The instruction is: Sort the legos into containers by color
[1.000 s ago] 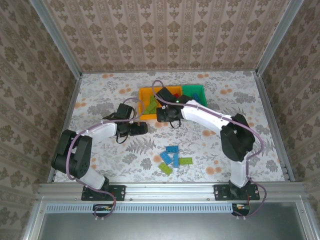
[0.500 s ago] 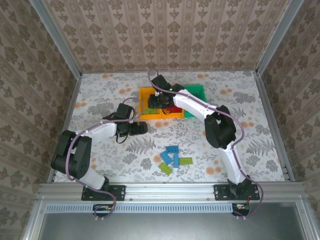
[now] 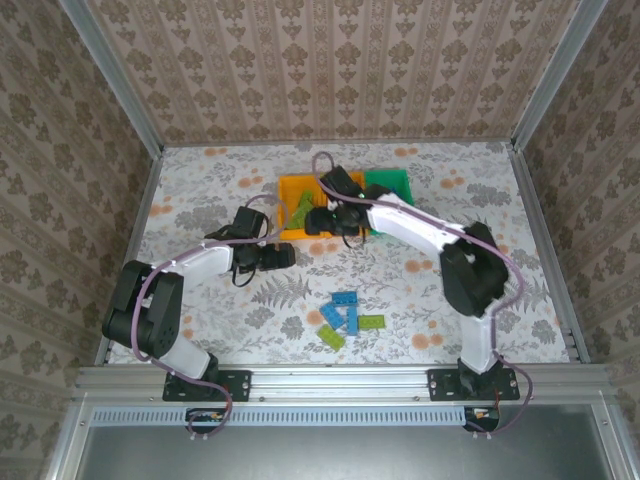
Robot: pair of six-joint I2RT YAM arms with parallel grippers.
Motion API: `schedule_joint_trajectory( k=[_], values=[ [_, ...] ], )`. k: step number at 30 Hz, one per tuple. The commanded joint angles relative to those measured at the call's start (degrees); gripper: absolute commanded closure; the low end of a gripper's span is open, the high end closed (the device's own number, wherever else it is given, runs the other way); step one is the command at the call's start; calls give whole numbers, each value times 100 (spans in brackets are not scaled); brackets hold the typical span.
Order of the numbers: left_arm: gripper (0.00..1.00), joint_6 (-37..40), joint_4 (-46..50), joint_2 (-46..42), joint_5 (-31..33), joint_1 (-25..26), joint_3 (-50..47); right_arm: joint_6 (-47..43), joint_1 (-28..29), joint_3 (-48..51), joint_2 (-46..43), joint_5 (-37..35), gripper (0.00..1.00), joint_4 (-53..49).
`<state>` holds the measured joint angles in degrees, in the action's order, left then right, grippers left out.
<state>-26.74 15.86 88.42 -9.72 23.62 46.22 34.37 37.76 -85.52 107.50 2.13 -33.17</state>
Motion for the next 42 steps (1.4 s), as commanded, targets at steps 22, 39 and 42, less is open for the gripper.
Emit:
schedule_joint_trajectory(
  k=[22,39,42],
  values=[
    [4,213,-327,314,-13,573,185,6864,682,5243,-4422,103,12,169],
    [4,219,-628,374,11,591,45,9437,1152,4975,-3076,172,15,1149],
    [4,216,-627,371,9,591,45,9396,1139,4793,-2727,402,17,996]
  ],
)
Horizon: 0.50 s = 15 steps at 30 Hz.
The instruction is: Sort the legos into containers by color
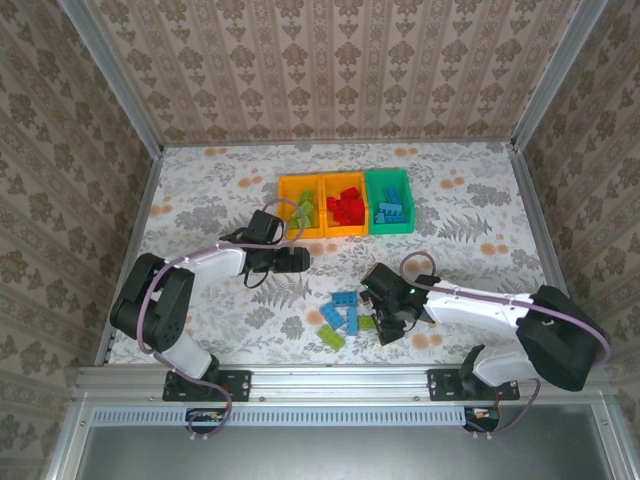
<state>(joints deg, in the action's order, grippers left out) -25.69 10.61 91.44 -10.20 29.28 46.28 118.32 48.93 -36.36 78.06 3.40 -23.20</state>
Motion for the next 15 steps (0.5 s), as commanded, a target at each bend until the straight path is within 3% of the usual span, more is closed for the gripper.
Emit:
schedule_joint_trajectory(
  k=[1,7,15],
  values=[
    [4,105,-104,70,47,25,34,1021,4,-112,362,324,19,64],
    [4,23,-164,-33,-51,34,-65,669,-324,-114,707,510,34,-130],
    [4,73,50,-306,85,69,-262,-82,-946,-88,966,566,62,-276]
  ],
)
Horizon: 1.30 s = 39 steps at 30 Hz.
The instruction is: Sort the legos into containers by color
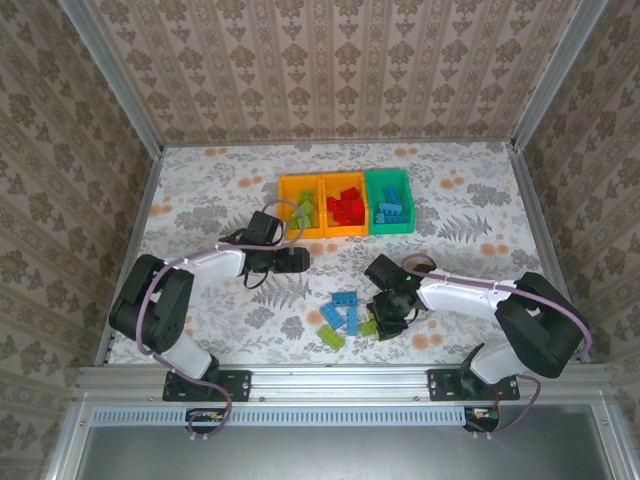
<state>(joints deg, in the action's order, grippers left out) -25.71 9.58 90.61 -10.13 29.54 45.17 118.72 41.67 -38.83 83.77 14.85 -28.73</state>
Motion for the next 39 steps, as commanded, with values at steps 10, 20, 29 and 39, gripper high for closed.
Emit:
schedule_joint_trajectory(
  k=[10,20,29,39],
  values=[
    [4,1,720,-884,325,248,-299,-1923,-689,-691,190,-1426,72,-435],
    [3,-541,907,-1449,556,335,-938,-5809,-888,-3977,1403,-1653,70,-516],
    [3,-591,1084,-1528,614,333,-957,-7205,-818,-6639,3691,-174,69,131],
    [3,-671,1116,-1601,588,342,-958,-7093,-871,-7800,4797,62,45,169]
  ],
)
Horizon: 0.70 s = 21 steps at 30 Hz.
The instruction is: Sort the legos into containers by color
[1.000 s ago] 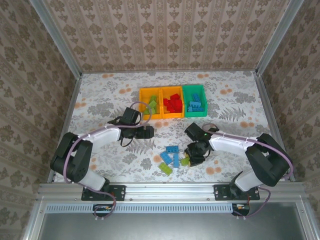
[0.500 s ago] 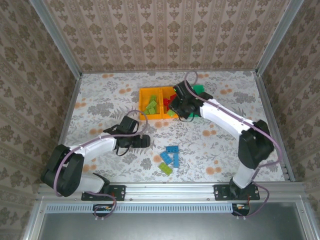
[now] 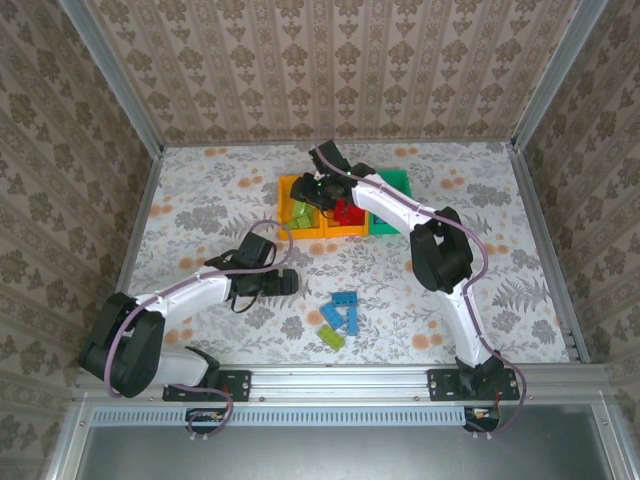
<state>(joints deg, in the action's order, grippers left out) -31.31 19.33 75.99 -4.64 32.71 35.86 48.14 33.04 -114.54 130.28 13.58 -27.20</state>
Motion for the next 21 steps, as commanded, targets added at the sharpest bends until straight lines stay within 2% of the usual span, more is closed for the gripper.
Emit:
schedule_joint_trajectory(
  k=[1,4,10,13,16,18,21],
  values=[
    [3,-103,151,-141,30,34,-26,-20,-8,-226,156,188,40,54],
    [3,-101,201,-187,25,85,-9,-39,-8,-149,62,196,28,176],
    [3,-97,176,-260,117,186,-44,-541,68,396,-729,40,22,-61],
    [2,-95,180,-221,231,183,-9,-1052,228,1139,-1424,-309,22,-417],
    [1,-95,179,-190,347,128,24,-1296,480,1965,-2040,-894,22,-1203],
    [1,-64,176,-156,363,64,65,-995,626,2611,-2450,-1161,23,-1680],
    [0,-15,143,-93,354,12,138,-489,1053,3719,-3199,-1544,24,-1769]
  ],
)
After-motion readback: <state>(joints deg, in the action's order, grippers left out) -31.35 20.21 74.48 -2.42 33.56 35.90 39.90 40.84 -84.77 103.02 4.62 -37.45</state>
